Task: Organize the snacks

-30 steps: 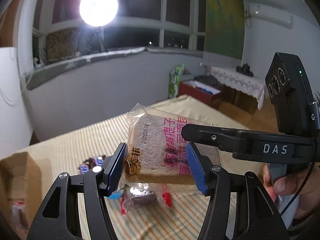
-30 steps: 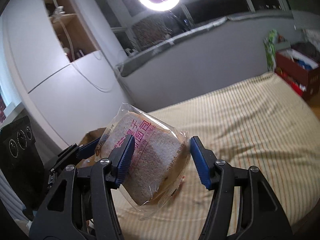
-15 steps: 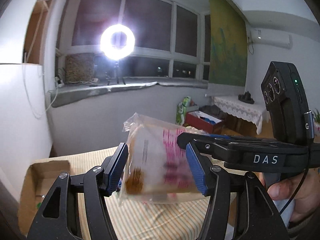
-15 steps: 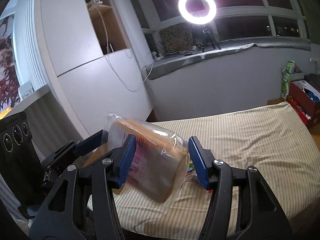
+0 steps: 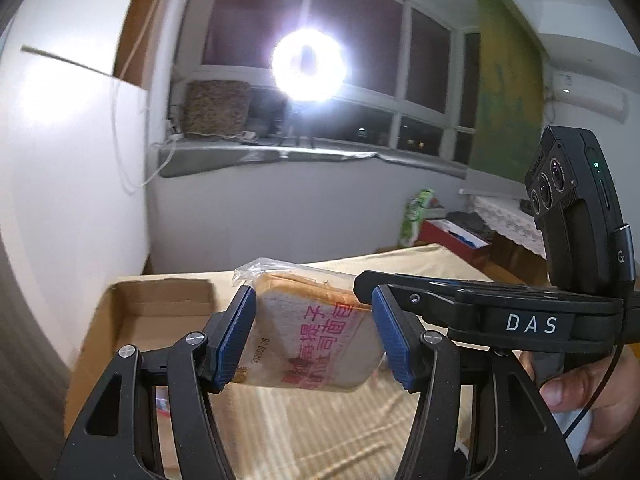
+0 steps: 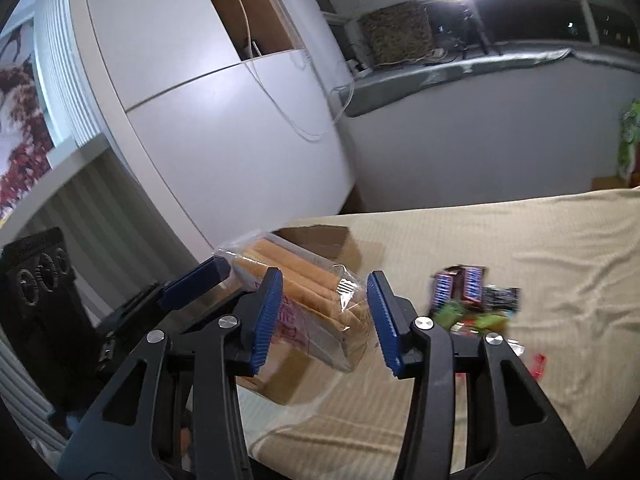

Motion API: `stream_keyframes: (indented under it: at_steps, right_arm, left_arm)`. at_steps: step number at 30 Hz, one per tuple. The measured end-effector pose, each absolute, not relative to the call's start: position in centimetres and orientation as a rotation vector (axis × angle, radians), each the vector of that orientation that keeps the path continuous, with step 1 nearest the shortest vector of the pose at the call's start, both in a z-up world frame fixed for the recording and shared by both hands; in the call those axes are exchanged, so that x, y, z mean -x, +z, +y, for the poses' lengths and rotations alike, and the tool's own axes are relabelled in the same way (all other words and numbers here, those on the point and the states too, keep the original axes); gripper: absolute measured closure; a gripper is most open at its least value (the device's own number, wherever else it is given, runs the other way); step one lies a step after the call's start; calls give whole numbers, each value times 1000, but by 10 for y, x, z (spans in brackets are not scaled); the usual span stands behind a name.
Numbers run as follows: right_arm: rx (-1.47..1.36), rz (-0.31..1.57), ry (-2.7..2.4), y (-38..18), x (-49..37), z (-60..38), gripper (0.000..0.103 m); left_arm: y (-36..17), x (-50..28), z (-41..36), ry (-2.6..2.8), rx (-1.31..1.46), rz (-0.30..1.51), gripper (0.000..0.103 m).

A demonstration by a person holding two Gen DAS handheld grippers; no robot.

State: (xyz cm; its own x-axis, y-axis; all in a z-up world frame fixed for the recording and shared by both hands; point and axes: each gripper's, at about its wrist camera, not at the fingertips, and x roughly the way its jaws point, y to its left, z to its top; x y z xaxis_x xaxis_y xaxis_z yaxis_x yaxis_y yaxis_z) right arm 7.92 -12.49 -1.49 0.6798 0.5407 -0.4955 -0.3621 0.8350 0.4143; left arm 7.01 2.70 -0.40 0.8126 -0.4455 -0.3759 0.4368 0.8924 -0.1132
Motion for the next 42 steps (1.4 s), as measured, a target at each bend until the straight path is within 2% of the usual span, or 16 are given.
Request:
stream_keyframes:
  at_steps: [2,3,4,6,13,14,15,17,20,26,32,34,35,36,37,42]
  right_arm:
    - [-274,636,519,-10,-84,-116,57]
    - [-273,626,534,-6,-84,-113,68]
    - [-278,613,577,-1,-85,-107,72]
    - [-269,592,601,7,-87,-98,73]
    - [-257,584,690,16,-116,-54,73]
    - [-235,582,668,11,-112,-60,68]
    - [-219,587,648,4,-108,-68,46]
    - [-171,649,533,-22,-101,-95,17]
    - [-137,677,380,-57,-75,-144,17]
    - [-322,733,270,-107,-71,-239,17]
    - [-362,782,401,-121,-144,-260,17]
    - [-373,819,451,-128,-166,-256,18]
    - [-375,848,491,-136,-176,-249,26]
    - [-372,862,512,-140,-181,-246,41]
    - [-370,888,528,-147,-186,-243,51]
    - [-410,866,530,-155,-179,-249,59]
  left_arm:
    - [-1,-78,36,-461,32,410,45]
    - [1,-79,36,-451,23,403,45]
    - [3,-77,37,-442,9,390,45]
    - [12,-74,40,-436,-7,357,50]
    - [33,-75,82,-317,-13,316,52]
    - [35,-77,92,-310,-13,321,52]
    - [35,-78,98,-301,-5,320,52]
    - [29,-78,113,-286,30,339,46]
    - [6,-83,112,-278,95,405,23]
    - [-49,-110,31,-431,87,599,23]
    - [-73,-132,-42,-460,103,730,23]
    - [-85,-137,-54,-471,125,771,23]
    - [-93,-143,-56,-465,132,797,23]
    - [-103,-150,-59,-441,142,828,23]
    - [-113,-154,-59,-442,169,849,23]
    - [-129,-151,-61,-494,207,852,33]
